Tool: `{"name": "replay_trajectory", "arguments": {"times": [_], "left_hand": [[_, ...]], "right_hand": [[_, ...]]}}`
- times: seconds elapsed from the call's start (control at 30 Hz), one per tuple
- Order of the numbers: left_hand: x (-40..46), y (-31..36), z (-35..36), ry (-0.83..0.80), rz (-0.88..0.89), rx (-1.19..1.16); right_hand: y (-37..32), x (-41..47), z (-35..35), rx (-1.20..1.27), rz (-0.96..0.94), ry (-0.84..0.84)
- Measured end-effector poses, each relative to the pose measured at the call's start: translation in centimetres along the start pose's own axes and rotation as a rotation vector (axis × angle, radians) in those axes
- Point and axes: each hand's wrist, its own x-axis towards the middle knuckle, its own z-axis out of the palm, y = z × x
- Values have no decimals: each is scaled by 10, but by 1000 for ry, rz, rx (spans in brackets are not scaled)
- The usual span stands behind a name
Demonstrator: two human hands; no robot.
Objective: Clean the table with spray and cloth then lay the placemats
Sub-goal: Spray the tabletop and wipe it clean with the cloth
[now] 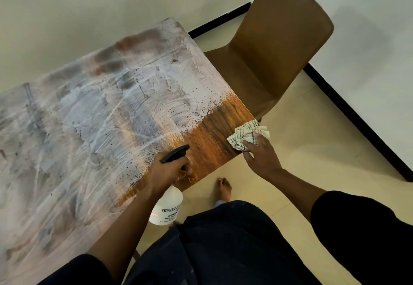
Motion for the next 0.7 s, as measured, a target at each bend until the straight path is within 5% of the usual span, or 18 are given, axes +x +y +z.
{"name": "replay_trajectory", "arguments": {"times": [0.4, 0.7], "left_hand": [[-60, -79, -102, 168, -71, -69], [-116, -170, -180, 395, -200, -136]], "right_hand": [[-167, -59, 88, -140, -366, -134], [-316, -99, 160, -215, -744, -385]]}}
